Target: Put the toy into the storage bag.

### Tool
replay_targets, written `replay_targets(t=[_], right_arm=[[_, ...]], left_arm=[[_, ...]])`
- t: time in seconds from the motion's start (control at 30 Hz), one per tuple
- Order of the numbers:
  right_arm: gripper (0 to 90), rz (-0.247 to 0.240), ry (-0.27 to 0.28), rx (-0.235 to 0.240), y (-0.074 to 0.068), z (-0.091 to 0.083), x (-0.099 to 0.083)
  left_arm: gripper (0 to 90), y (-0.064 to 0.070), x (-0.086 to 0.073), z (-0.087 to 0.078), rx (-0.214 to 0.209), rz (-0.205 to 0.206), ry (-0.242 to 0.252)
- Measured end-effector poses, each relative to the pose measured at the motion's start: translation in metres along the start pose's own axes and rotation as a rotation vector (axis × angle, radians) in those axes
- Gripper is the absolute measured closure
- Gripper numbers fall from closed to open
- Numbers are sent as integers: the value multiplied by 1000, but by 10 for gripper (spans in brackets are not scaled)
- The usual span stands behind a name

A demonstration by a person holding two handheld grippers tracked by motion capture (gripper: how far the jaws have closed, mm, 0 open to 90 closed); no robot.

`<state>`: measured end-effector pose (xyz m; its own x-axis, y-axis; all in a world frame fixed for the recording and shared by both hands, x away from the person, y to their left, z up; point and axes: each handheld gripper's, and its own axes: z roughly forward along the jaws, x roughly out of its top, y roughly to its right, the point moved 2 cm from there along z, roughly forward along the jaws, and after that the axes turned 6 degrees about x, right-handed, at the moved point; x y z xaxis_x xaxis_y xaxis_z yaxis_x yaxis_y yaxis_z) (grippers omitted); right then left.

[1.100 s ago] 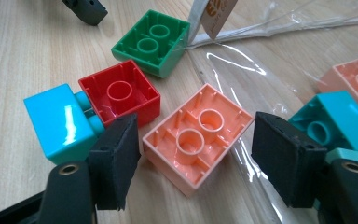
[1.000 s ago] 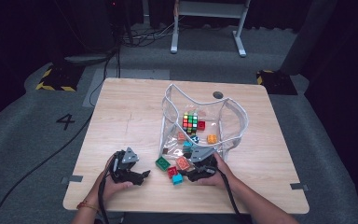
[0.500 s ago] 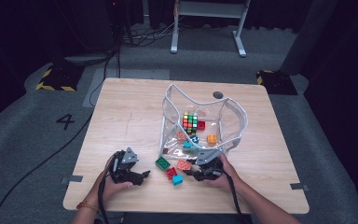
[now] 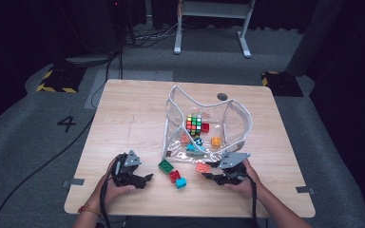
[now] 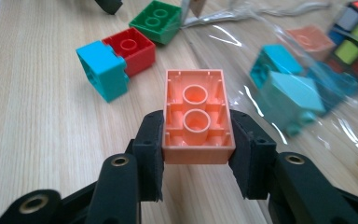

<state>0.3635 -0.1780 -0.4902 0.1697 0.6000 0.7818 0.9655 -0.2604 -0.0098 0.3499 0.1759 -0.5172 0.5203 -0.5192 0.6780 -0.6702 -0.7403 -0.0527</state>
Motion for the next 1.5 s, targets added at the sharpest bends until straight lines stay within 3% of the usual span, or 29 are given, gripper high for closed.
replay_targets(t=[0.03, 0.17, 0.23, 0.33, 0.73, 1.07, 1.5], right_arm=[[589, -20, 9, -2, 3, -5, -3], [590, 34, 8, -30, 6, -25, -14], [590, 8, 26, -42, 12, -33, -19], [590, 17, 29, -86, 16, -45, -27], [590, 101, 55, -210, 40, -94, -56], [590, 146, 74, -282, 62, -113, -60], [590, 193, 100, -402, 103, -145, -49]], left_arm=[[142, 0, 0, 0, 1, 0, 1], [143, 0, 0, 0, 0, 0, 0], [142, 0, 0, 0, 0, 0, 0], [142, 0, 0, 0, 0, 0, 0], [142, 0, 0, 0, -1, 0, 0], [142, 0, 0, 0, 0, -1, -2], [140, 0, 0, 0, -6, 1, -2]])
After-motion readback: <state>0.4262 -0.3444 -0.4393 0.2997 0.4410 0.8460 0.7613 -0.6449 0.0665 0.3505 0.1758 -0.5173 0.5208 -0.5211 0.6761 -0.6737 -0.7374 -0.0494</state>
